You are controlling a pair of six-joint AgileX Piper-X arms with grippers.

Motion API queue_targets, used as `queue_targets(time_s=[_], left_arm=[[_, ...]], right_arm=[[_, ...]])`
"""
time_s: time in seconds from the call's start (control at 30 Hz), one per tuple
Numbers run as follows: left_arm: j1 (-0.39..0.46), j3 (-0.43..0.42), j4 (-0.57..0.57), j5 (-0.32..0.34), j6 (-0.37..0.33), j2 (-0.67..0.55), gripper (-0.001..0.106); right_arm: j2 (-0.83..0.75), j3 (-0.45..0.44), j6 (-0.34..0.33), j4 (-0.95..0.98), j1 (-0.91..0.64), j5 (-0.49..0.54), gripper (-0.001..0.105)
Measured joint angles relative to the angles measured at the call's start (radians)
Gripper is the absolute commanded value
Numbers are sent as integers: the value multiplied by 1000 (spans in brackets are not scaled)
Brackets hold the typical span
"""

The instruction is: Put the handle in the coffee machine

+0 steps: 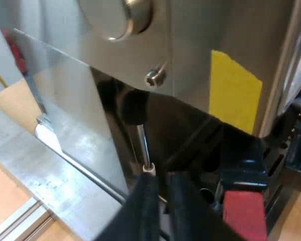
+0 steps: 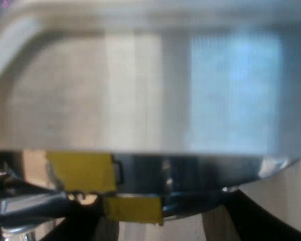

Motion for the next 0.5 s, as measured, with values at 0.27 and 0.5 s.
queue_targets(time_s=[0.27,0.5], left_arm=[[-5,0,0,-62,0,40,0],[-5,0,9,-92,0,98,0]], right_arm=[[0,0,0,0,0,0,40],[0,0,0,0,0,0,40]])
